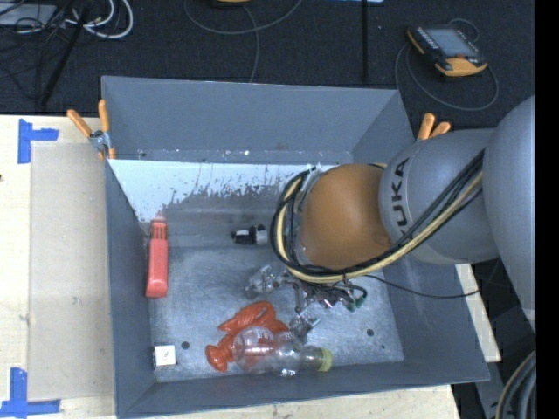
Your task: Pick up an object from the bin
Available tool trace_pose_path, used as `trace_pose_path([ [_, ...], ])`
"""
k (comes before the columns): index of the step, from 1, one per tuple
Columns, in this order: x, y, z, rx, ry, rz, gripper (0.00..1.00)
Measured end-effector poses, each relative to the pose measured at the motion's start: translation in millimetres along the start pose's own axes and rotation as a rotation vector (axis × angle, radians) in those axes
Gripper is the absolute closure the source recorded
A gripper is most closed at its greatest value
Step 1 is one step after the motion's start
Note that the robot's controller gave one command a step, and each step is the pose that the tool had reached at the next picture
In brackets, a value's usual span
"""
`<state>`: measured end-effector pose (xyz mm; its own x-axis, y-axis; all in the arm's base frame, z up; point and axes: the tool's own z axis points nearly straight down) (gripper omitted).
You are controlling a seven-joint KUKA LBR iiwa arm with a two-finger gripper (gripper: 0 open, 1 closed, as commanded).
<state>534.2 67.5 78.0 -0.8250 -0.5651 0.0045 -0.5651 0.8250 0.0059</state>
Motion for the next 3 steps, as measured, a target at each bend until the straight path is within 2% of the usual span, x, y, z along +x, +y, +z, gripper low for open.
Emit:
trace_pose_path([
  [1, -7.1, 9.9, -20.1, 0.005, -0.003, -0.129, 0.00],
  [2, -15.5, 66.3, -24.4, 0.020, -0.024, -0.210, 0.00],
  [3, -31.9, 103.8, -31.0, 0.024, -0.039, -0.209, 0.00],
])
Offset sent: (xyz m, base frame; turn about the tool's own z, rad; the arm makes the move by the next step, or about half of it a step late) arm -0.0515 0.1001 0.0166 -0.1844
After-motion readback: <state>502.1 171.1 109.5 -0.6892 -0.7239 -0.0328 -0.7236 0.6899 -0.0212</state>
